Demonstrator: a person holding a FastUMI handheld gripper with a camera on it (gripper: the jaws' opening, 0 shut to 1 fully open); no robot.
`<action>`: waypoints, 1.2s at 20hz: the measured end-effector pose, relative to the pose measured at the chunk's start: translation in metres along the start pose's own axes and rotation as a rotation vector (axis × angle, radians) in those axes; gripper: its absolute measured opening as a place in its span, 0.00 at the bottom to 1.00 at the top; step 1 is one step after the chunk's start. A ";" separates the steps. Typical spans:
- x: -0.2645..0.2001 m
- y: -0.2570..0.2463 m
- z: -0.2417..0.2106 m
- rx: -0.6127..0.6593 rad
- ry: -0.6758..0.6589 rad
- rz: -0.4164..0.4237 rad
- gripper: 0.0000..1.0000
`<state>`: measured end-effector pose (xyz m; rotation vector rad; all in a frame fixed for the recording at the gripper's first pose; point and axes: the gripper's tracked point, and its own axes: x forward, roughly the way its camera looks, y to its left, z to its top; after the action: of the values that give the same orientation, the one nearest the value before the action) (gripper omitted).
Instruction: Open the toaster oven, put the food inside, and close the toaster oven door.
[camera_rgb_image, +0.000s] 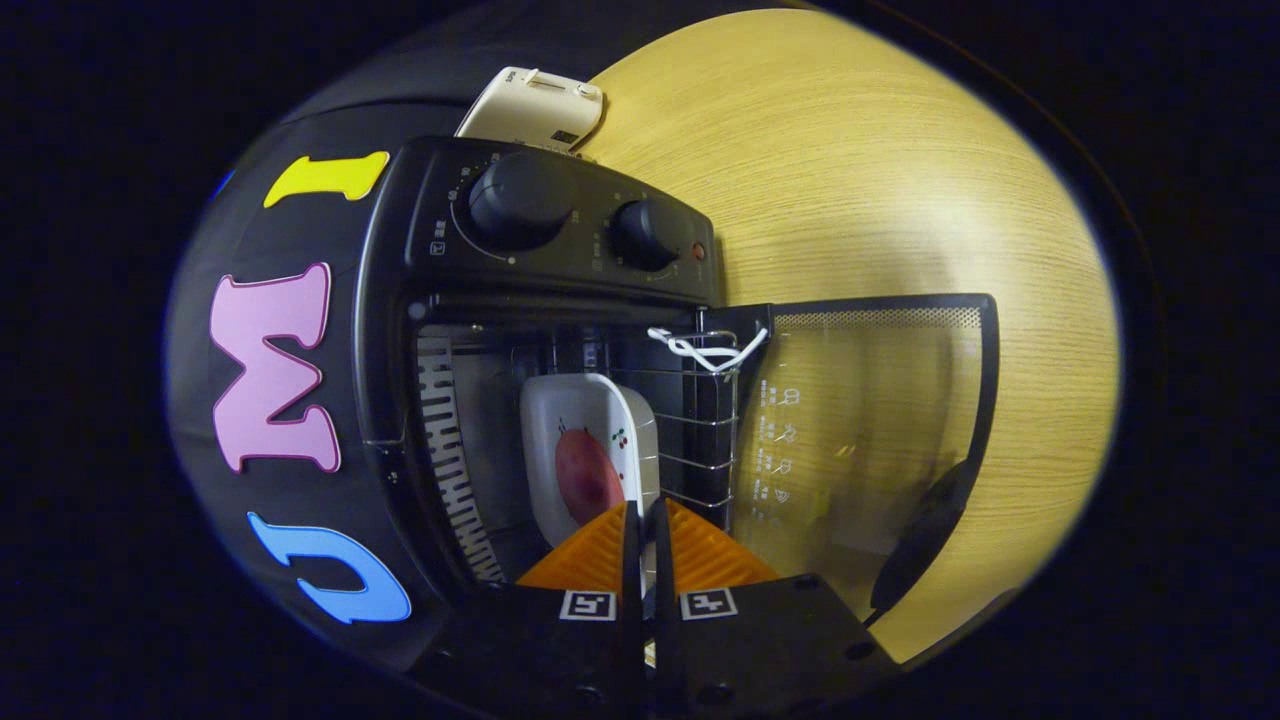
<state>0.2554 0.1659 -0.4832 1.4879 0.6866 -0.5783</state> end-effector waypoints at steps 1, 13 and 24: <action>-0.008 -0.001 -0.001 0.002 0.015 0.000 0.11; -0.041 -0.018 -0.007 -0.104 0.108 -0.064 0.99; -0.137 -0.051 -0.048 -0.747 0.278 0.059 0.98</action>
<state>0.1209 0.2037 -0.4179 0.8809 0.9422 -0.0369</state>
